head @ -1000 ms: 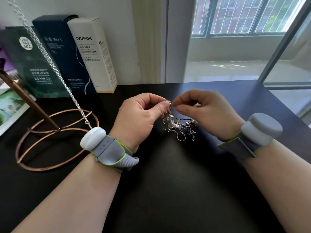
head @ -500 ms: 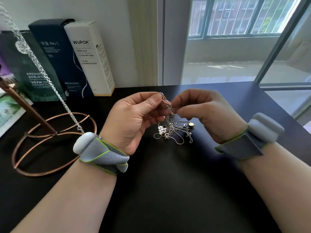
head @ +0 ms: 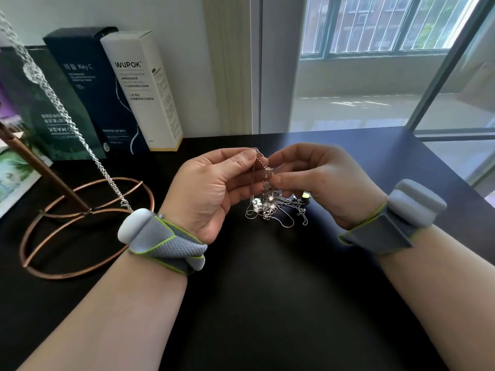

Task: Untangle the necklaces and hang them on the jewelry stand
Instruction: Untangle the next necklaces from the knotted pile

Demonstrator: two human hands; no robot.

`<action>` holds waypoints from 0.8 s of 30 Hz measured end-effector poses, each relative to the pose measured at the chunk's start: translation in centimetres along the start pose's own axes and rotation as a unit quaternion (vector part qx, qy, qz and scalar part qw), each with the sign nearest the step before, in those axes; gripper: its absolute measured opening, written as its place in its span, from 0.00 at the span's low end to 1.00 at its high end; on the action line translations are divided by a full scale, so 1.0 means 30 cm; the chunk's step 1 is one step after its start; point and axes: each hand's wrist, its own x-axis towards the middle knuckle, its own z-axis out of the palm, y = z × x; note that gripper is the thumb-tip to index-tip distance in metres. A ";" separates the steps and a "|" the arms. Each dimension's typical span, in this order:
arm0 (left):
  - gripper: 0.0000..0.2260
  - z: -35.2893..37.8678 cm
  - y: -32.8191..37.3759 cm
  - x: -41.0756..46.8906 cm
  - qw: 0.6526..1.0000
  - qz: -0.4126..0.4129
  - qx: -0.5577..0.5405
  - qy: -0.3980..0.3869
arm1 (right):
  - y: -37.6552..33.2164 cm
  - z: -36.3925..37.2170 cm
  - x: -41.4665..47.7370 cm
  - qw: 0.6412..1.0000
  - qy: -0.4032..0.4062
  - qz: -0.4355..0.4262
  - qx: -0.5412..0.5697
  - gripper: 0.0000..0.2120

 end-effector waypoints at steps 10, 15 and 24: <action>0.02 -0.009 -0.003 -0.002 0.998 0.026 0.059 0.028 | -0.007 -0.035 -0.005 1.000 -0.004 -0.009 -0.011 0.10; 0.02 -0.016 -0.022 -0.004 0.974 0.076 0.207 0.046 | -0.014 -0.068 0.003 0.996 -0.034 0.000 -0.083 0.12; 0.06 -0.037 -0.046 0.003 0.919 0.111 0.375 0.045 | -0.031 -0.113 -0.007 0.979 -0.135 0.008 -0.151 0.11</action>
